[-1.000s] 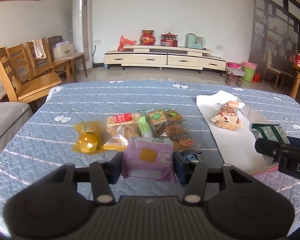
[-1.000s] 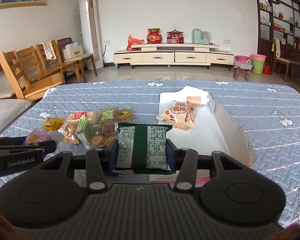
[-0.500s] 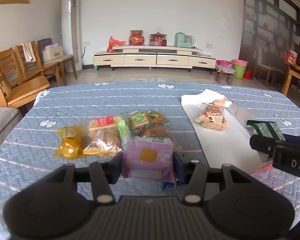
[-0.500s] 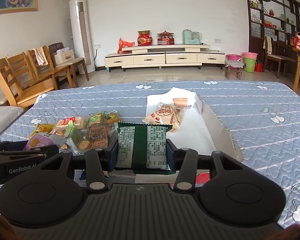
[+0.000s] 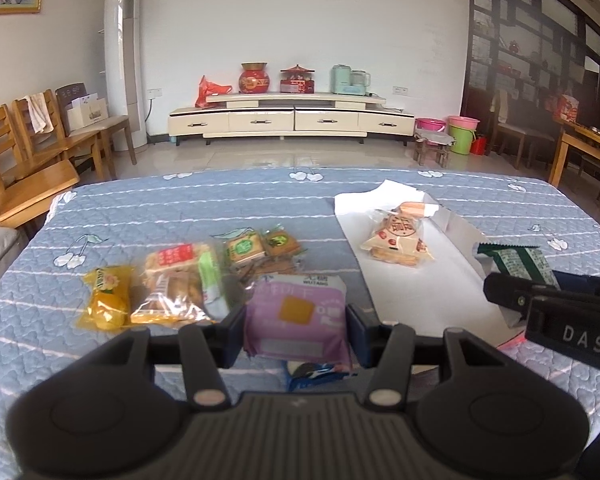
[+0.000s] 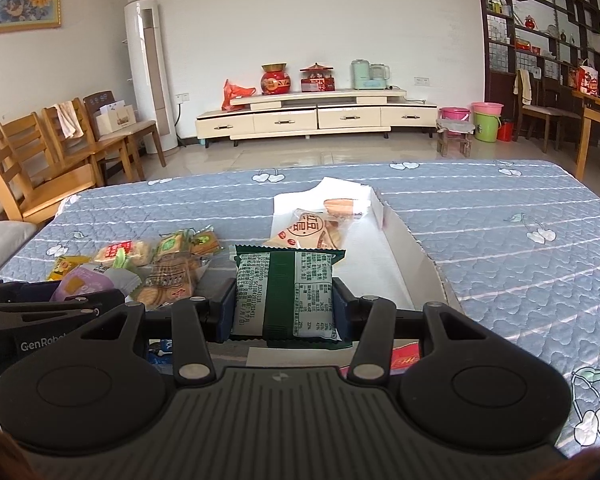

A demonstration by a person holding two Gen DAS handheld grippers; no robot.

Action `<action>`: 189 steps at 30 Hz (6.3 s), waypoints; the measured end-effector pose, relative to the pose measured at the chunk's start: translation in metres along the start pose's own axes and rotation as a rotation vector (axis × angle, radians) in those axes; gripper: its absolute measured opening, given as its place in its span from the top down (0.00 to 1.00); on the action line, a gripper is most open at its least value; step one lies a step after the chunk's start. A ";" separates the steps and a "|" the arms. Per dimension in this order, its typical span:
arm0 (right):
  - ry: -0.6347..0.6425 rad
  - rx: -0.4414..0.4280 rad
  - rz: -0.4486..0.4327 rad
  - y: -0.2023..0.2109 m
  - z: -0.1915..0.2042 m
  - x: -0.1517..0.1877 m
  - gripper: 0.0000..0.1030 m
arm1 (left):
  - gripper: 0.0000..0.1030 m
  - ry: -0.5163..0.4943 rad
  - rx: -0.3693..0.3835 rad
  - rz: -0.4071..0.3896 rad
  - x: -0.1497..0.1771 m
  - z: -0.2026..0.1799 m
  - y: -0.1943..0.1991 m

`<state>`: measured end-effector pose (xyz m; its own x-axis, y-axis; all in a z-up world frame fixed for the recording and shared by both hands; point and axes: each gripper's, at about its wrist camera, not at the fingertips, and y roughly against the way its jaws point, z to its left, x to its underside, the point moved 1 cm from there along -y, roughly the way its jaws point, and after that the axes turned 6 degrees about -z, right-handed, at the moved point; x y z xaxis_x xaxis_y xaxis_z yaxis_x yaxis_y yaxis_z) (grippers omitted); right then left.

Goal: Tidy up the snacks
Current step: 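Carry the green pack over the tray with the right tool while the left brings the purple pack, then lower the green pack into the tray with the right tool while the left releases the purple pack, then move both open tools back over the snack pile, then grasp the blue biscuit pack with the right tool while the left grasps the yellow pack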

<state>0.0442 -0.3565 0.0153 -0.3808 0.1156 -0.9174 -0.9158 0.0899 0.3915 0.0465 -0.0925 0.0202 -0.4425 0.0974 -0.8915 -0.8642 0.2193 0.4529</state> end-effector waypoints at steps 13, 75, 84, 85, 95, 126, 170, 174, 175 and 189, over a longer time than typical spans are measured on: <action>-0.020 0.035 0.005 -0.007 0.003 -0.003 0.43 | 0.50 -0.011 0.046 0.015 -0.007 -0.021 -0.016; -0.029 0.003 0.164 -0.120 -0.024 -0.040 0.33 | 0.38 -0.005 0.291 0.132 -0.031 -0.127 -0.129; -0.045 0.025 0.109 -0.079 -0.022 -0.041 0.30 | 0.27 -0.028 0.215 0.123 -0.035 -0.118 -0.109; -0.047 0.025 0.103 -0.072 -0.022 -0.041 0.30 | 0.27 -0.032 0.201 0.120 -0.035 -0.116 -0.106; -0.005 0.090 0.071 -0.012 -0.009 -0.027 0.28 | 0.26 -0.048 0.105 0.102 -0.036 -0.084 -0.073; 0.038 -0.025 0.104 0.011 0.065 -0.003 0.18 | 0.26 0.020 -0.032 0.042 -0.019 0.003 -0.020; 0.119 -0.191 0.189 -0.038 0.146 0.024 0.17 | 0.26 0.112 -0.139 0.078 0.014 0.092 -0.011; 0.116 -0.209 0.207 -0.042 0.147 0.030 0.14 | 0.26 0.129 -0.145 0.099 0.022 0.102 -0.014; 0.118 -0.206 0.213 -0.043 0.147 0.032 0.11 | 0.26 0.132 -0.153 0.106 0.024 0.104 -0.015; 0.095 -0.194 0.294 -0.051 0.137 0.060 0.00 | 0.08 0.215 -0.302 0.140 0.037 0.174 -0.040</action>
<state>0.0853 -0.2184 -0.0500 -0.6330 0.0152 -0.7740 -0.7693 -0.1234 0.6268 0.1064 0.0707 -0.0333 -0.5731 -0.1060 -0.8126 -0.8096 -0.0805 0.5814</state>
